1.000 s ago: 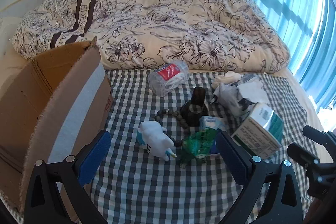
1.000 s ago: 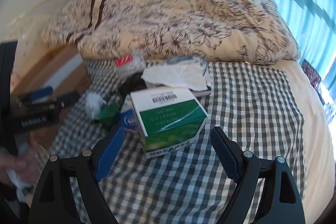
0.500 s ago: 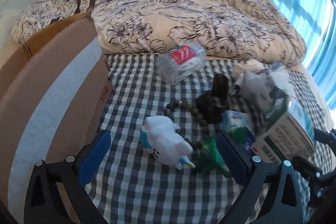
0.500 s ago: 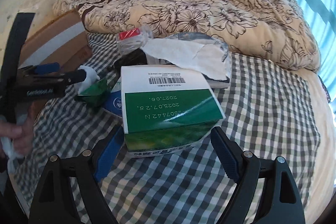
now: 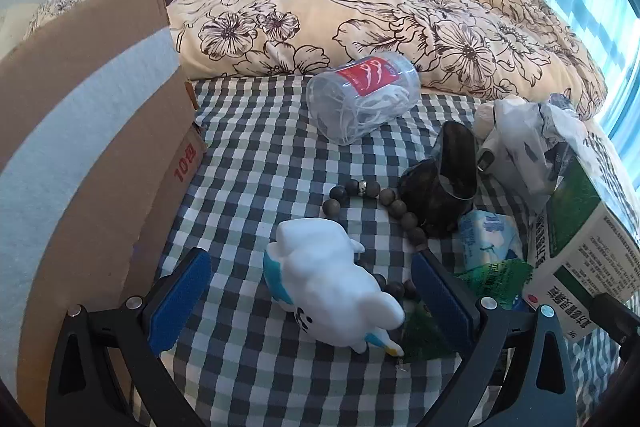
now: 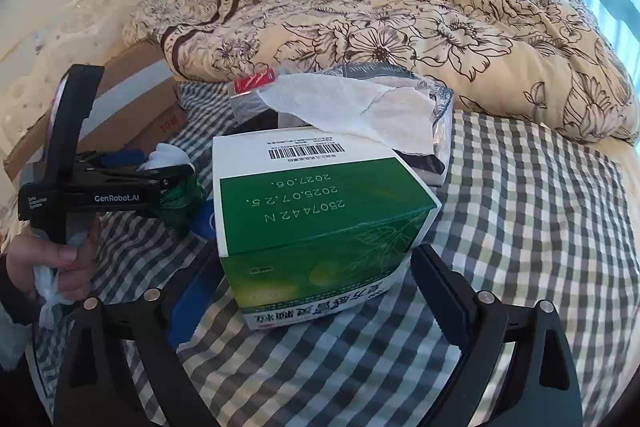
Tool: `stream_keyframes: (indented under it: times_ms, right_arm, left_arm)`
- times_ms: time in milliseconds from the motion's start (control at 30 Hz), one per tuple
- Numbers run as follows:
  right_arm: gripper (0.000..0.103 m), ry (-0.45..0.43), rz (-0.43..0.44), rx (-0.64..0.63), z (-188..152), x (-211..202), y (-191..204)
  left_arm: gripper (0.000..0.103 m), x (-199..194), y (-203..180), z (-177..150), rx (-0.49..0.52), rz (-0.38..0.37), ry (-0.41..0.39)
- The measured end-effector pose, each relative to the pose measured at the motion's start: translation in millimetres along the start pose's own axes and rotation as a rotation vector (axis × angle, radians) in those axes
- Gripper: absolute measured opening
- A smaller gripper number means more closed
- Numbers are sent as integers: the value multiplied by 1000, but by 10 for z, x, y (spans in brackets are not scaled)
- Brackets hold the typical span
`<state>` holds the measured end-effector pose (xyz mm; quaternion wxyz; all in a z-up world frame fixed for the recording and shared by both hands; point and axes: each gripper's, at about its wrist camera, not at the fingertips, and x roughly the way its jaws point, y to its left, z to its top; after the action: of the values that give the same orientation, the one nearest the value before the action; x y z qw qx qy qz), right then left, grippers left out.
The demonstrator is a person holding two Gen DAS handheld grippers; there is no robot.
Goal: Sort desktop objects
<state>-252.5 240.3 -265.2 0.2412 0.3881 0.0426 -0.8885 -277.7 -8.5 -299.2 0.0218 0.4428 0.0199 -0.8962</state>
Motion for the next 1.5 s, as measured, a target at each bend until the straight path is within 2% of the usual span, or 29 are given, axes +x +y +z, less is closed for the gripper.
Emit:
stream_keyframes:
  times_ms: [167, 233, 267, 300, 333, 367, 600, 800, 900, 1000, 1367, 1500]
  right_arm:
    - [99, -29, 55, 23, -16, 38, -126]
    - [100, -24, 84, 46, 0, 100, -153]
    - [100, -12, 90, 45, 5, 129, -147]
    - [100, -5, 93, 40, 8, 147, -138]
    - [100, -5, 94, 36, 13, 158, -128]
    - [100, -10, 95, 37, 22, 162, -120]
    - [100, -70, 103, 78, 54, 67, -97]
    - [97, -85, 12, 62, 68, -43, 86]
    - [97, -102, -6, 74, 64, -140, 163]
    - [96, -123, -45, 75, 52, -281, 248]
    - [96, -187, -66, 179, -27, -790, 386]
    - [96, -213, -114, 197, -46, -1021, 490]
  left_arm:
    - [103, 55, -16, -17, 9, -9, -11]
    - [98, 98, -14, -30, 0, -19, -5]
    - [88, 126, -4, -39, -7, -27, 2]
    - [71, 151, 10, -49, -15, -35, 13]
    - [63, 173, 29, -58, -26, -48, 23]
    - [59, 182, 43, -65, -34, -59, 28]
    - [59, 116, 57, -82, -37, -59, 26]
    - [59, -19, 60, -85, -29, -58, 14]
    - [59, -121, 44, -93, -20, -57, 5]
    - [59, -241, 25, -102, -12, -64, -2]
    - [59, -833, 1, -109, -3, -80, -45]
    - [59, -1086, -12, -116, 2, -84, -73]
